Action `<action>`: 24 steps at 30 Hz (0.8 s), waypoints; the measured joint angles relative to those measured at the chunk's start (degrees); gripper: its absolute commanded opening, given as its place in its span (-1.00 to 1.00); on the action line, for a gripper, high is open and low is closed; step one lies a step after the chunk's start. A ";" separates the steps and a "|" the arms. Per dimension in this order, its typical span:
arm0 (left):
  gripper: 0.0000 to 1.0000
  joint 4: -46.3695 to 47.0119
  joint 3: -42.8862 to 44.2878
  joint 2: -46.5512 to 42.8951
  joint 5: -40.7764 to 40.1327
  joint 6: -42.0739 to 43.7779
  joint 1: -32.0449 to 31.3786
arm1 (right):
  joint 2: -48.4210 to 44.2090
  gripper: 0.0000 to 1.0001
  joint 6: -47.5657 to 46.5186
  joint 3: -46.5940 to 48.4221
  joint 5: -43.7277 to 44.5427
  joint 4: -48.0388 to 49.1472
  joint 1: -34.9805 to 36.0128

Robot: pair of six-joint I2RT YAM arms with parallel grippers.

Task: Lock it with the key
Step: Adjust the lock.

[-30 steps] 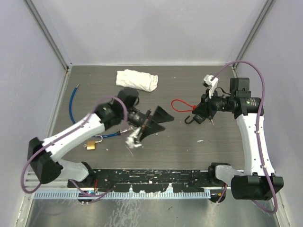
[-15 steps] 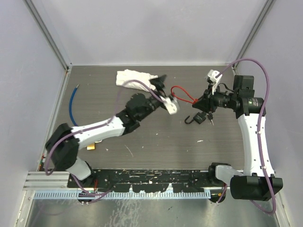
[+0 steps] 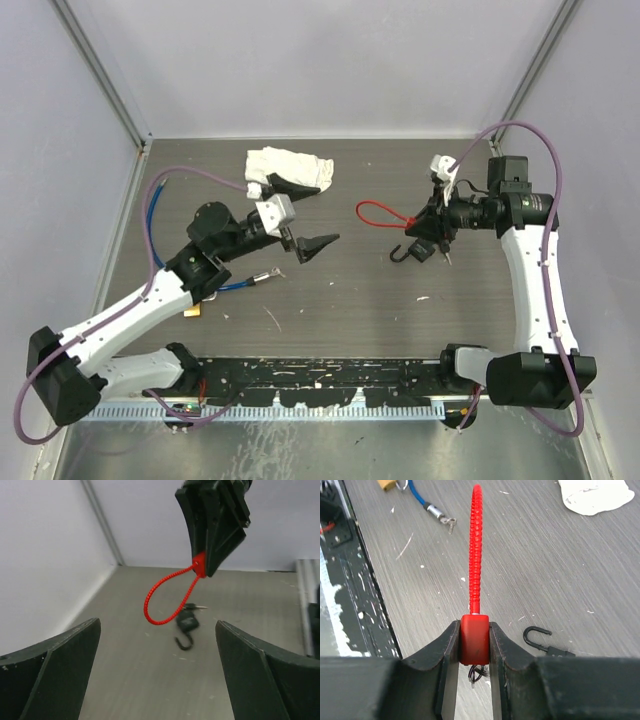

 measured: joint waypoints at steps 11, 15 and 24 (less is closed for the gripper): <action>0.85 -6.16 5.16 9.01 23.87 -22.29 5.99 | 0.96 -0.98 -32.98 3.72 -0.37 -16.98 1.81; 0.63 -11.47 8.31 11.61 22.49 -17.38 -0.13 | 1.29 -0.98 -33.18 3.89 1.18 -16.63 5.42; 0.24 -25.49 18.88 21.94 16.33 -6.40 -5.40 | 1.31 -0.98 -26.99 3.89 8.04 -10.73 13.53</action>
